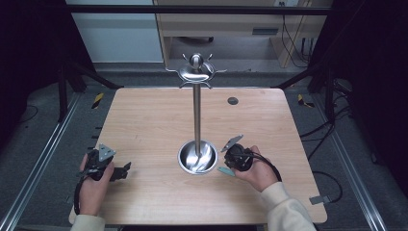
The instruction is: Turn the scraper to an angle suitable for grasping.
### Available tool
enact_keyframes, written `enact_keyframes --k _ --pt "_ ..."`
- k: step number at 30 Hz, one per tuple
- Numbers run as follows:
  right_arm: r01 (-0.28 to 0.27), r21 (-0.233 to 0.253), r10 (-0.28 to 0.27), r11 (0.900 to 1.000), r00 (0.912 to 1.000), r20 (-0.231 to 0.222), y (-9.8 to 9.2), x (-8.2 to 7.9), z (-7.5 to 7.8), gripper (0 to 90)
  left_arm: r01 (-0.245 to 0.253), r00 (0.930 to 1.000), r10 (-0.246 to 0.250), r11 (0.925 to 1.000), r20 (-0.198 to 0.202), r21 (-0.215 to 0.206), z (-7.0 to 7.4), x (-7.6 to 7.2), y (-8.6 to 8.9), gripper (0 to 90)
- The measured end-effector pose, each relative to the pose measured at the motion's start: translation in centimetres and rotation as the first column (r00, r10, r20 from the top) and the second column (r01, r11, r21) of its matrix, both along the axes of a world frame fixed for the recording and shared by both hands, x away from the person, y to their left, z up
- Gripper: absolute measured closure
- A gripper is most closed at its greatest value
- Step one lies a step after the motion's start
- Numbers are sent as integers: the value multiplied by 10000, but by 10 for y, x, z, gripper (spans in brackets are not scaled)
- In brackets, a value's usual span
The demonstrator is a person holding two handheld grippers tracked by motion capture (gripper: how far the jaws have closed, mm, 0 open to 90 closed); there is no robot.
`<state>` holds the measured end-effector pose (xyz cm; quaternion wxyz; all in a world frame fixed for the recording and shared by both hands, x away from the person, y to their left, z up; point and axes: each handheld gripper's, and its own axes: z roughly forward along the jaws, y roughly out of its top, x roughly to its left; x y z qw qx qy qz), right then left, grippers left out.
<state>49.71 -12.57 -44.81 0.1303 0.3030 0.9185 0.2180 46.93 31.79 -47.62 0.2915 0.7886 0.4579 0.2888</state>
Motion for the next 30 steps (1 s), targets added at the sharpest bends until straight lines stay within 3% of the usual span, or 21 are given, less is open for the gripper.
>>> enact_keyframes --k 3,8,11,18,30 --pt "-280 -614 256 9977 9989 -404 3 3 4 838 30 10000 -30 10000 6 8 0 0 -1 36" --pt "-929 -1408 793 9857 9919 -995 9 8 1 768 51 10000 -51 10000 -12 22 0 -1 -1 35" --pt "-1069 -1445 860 9837 9859 -1438 9 12 -2 728 28 10000 -28 10000 -10 0 -1 0 -1 35" --pt "-1262 -1637 924 9784 9754 -2000 12 15 -9 669 53 10000 -53 10000 -31 84 -1 0 -2 35" --pt "-1349 -1753 923 9752 9684 -2316 15 19 -13 641 89 10000 -88 9999 -40 81 -2 0 -2 35"
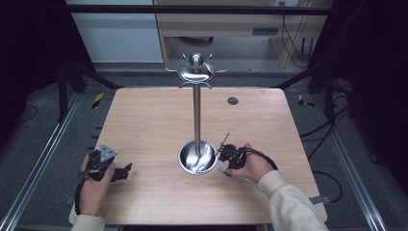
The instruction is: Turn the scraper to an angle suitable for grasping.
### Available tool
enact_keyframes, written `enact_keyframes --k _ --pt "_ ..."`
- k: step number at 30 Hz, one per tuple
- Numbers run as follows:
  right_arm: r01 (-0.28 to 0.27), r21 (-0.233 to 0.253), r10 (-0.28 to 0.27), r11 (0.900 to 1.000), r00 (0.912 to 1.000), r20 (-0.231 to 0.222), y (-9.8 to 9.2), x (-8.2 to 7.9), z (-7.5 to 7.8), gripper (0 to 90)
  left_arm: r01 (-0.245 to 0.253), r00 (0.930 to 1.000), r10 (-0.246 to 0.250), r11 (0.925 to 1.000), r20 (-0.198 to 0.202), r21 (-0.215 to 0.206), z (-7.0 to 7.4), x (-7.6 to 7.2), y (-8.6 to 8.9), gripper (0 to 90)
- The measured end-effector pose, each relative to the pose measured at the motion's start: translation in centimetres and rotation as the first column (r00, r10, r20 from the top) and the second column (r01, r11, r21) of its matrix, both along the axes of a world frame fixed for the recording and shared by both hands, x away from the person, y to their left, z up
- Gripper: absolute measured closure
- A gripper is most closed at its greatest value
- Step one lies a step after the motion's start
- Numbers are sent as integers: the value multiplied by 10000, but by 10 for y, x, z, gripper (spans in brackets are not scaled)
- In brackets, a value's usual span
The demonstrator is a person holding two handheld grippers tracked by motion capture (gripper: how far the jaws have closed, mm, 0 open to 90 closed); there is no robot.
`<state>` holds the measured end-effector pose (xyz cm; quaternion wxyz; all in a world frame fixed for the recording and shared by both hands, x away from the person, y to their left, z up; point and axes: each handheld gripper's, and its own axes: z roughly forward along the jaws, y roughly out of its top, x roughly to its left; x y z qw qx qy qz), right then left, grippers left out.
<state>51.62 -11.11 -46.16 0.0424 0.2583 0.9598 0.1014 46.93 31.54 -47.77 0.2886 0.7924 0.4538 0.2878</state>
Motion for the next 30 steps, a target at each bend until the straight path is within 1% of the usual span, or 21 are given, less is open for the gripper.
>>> enact_keyframes --k 1,5,13,14,17,23,25,30 --pt "66 -9 -66 10000 10000 -54 1 0 0 641 3 10000 -3 10000 -1 3 0 0 0 35" --pt "20 -53 -21 10000 9999 -144 2 1 -2 646 3 10000 -3 10000 -6 22 0 0 0 35" --pt "9 -82 -10 10000 9998 -216 1 2 -2 666 20 10000 -20 10000 -14 30 0 0 0 35" --pt "10 -11 -10 10000 9997 -230 1 3 -3 670 20 10000 -20 10000 -23 36 0 0 0 36" --pt "41 -36 -42 10000 9996 -273 1 3 -4 678 30 10000 -30 10000 -35 35 0 0 -1 36" --pt "-11 63 13 10000 9995 -316 1 4 -5 694 61 10000 -60 10000 -52 71 0 0 -1 37" --pt "-30 87 34 10000 9993 -374 0 4 -5 717 71 10000 -71 9999 -63 74 0 0 -1 37" --pt "-57 94 60 9999 9994 -340 0 4 -5 727 80 9999 -80 9999 -70 90 0 0 -1 39"
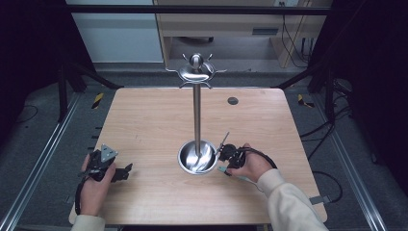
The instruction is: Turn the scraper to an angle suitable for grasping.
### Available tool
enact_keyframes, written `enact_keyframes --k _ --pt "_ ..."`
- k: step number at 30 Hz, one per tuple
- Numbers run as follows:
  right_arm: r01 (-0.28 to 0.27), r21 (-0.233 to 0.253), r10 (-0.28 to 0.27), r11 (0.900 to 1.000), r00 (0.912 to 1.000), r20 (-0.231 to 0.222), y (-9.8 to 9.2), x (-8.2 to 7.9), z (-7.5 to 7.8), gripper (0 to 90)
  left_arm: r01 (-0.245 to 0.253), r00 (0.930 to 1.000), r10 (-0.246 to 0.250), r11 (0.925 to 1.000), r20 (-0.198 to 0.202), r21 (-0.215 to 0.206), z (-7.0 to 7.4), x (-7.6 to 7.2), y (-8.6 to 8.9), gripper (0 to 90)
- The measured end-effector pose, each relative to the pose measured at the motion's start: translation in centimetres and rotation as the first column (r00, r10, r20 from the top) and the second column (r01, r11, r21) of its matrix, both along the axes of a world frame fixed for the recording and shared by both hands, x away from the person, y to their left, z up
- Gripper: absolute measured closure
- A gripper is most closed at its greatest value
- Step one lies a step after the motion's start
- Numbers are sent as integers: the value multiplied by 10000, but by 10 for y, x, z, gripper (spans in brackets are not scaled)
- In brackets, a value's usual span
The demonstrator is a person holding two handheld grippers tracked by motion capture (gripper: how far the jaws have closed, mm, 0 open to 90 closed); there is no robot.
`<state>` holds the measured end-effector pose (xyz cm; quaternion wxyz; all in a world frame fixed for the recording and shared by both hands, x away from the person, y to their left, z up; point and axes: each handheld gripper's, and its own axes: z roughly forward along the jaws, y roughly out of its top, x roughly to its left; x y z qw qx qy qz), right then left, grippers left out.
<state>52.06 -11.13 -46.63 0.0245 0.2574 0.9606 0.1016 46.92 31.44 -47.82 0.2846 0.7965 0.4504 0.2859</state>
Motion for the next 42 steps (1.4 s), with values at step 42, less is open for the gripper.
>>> enact_keyframes --k 42 --pt "868 1410 -1067 9862 9843 1403 -35 -3 75 745 50 10000 -50 10000 -63 5 -1 0 -1 41"
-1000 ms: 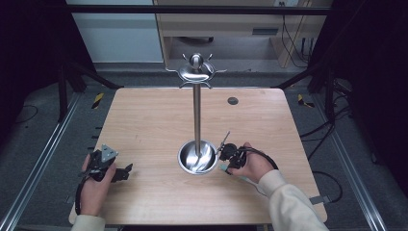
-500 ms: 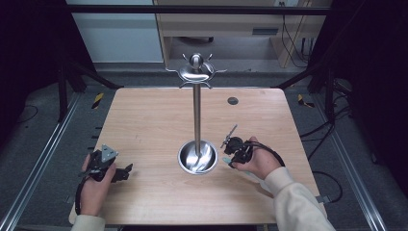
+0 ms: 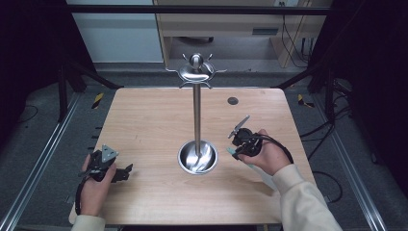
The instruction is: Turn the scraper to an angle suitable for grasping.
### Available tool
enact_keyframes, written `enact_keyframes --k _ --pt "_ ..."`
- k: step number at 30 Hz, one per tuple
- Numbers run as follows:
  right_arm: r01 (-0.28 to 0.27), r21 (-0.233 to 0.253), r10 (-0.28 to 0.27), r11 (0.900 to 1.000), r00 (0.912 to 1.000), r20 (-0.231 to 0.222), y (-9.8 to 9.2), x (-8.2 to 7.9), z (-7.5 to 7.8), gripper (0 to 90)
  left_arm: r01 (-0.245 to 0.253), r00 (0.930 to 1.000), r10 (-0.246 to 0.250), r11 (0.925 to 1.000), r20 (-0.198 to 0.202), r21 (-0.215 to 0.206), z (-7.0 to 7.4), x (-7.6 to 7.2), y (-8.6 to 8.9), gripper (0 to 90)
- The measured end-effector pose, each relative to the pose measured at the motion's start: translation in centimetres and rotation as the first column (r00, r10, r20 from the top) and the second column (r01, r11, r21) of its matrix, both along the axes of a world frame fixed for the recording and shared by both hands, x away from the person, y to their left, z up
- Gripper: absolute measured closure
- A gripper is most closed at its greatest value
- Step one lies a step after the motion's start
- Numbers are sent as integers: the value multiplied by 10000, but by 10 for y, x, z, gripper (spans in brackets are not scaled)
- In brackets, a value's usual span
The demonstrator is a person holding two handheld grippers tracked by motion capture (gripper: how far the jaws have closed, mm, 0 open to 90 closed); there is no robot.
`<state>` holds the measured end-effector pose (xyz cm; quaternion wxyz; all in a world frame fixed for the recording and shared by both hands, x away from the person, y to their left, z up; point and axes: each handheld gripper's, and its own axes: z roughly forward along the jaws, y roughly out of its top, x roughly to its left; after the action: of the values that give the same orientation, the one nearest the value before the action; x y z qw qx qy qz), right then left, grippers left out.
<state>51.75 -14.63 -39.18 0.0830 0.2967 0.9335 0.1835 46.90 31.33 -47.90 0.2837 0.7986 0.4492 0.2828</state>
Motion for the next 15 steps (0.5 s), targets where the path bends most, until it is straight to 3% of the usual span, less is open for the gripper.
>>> enact_keyframes --k 15 --pt "224 950 -296 9952 9968 748 -13 -2 34 745 -68 9999 69 10000 75 -28 1 -1 0 40"
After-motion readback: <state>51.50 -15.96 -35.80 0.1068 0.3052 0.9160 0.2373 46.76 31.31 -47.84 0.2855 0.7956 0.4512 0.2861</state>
